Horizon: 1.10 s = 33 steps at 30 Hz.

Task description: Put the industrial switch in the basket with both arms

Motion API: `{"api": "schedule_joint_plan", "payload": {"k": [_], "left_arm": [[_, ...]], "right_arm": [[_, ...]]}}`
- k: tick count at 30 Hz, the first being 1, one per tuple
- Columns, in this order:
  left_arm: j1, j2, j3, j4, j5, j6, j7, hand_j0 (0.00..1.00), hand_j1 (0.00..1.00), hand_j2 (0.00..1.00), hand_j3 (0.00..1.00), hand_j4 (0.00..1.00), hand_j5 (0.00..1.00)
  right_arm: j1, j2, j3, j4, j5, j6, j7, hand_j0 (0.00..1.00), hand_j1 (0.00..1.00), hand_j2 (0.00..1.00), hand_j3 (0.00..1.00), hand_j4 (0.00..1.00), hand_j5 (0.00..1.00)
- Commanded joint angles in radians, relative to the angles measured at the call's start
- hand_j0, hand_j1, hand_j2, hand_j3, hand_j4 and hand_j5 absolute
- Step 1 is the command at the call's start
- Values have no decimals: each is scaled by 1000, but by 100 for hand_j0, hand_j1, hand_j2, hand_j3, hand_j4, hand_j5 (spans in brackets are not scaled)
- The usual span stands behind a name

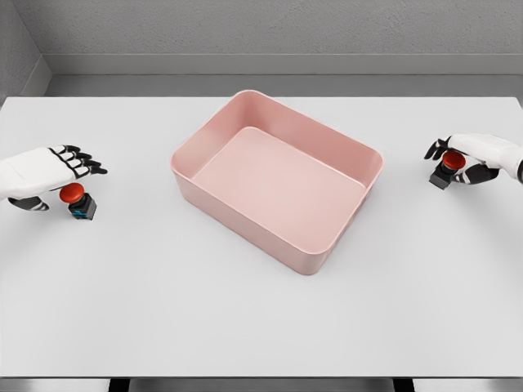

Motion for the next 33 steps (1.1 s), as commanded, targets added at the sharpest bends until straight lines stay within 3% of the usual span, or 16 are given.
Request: {"api": "schedule_joint_plan", "payload": {"k": [1, 11, 14, 18, 29, 33], "left_arm": [[0, -2, -10, -4, 5, 1, -1, 100, 100, 100, 100, 100, 100], [0, 7, -50, -49, 8, 1, 2, 99, 99, 99, 99, 99, 99], [2, 14, -52, -75, 9, 1, 0, 82, 82, 82, 82, 82, 82], [6, 22, -53, -79, 8, 1, -3, 70, 70, 70, 70, 70, 70], [6, 34, -52, -79, -3, 1, -7, 43, 43, 43, 43, 43, 43], [6, 34, -52, -81, -2, 1, -6, 39, 39, 39, 39, 39, 39]], "right_arm": [[0, -1, 0, 3, 1, -1, 0, 60, 60, 60, 60, 60, 60], [2, -1, 1, 1, 1, -3, 0, 53, 53, 53, 53, 53, 53], [2, -1, 1, -2, 1, -3, 0, 52, 52, 52, 52, 52, 52], [0, -1, 1, -2, 5, -3, 0, 51, 51, 51, 51, 51, 51], [-8, -9, 0, -6, 4, -6, 0, 50, 50, 50, 50, 50, 50], [-18, -15, 0, -6, 5, -7, 0, 50, 50, 50, 50, 50, 50]]}}
